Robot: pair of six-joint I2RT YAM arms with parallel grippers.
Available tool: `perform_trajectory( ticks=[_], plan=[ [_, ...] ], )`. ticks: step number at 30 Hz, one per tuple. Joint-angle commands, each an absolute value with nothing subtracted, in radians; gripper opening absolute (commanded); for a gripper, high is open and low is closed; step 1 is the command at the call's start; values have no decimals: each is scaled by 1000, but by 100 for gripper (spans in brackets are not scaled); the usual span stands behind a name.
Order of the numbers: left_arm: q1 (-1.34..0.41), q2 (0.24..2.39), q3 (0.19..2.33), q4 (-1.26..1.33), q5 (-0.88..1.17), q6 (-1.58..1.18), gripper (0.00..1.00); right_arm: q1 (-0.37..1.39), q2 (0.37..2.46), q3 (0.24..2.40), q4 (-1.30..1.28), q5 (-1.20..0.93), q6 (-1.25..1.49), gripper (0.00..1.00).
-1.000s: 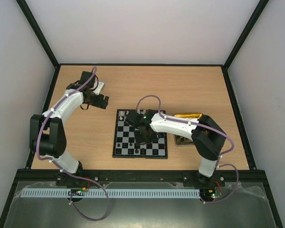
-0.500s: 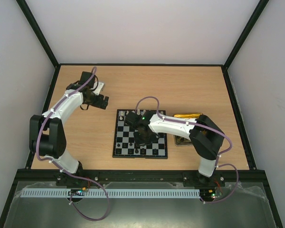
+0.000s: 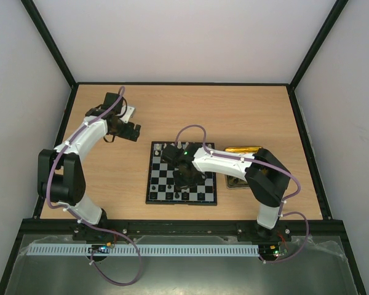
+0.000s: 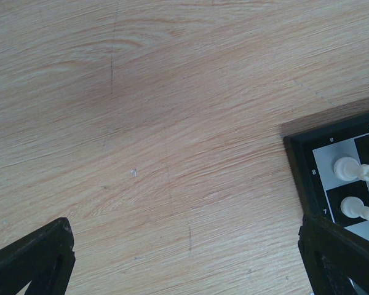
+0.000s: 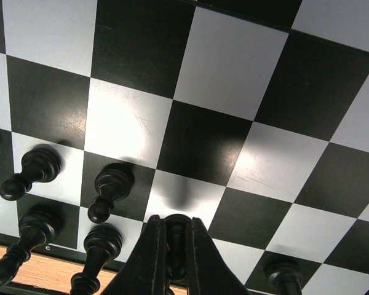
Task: Set up the chess pieces on the board
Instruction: Place the chess piece on the chessboard.
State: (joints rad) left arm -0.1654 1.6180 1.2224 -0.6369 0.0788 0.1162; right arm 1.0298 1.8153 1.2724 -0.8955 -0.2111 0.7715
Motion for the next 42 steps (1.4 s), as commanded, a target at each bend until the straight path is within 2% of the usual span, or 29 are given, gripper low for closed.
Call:
perform_trajectory(
  ticks=[1,4,23,31,42],
  plan=[
    [-171,1597,1212,-640,89,124,99,1036,1831,1275,-910,-209,783,4],
    [-172,1598,1212,-639,89,125,99,1037,1835,1273,-910,-213,781,7],
    [-172,1606,1211,-633,89,126,99,1037,1853,1280,-907,-225,770,9],
    [-170,1608,1210,-632,89,126,99,1037,1857,1287,-910,-222,765,16],
    [-169,1608,1212,-633,90,126,99,1035,1858,1300,-920,-198,764,16]
  ],
)
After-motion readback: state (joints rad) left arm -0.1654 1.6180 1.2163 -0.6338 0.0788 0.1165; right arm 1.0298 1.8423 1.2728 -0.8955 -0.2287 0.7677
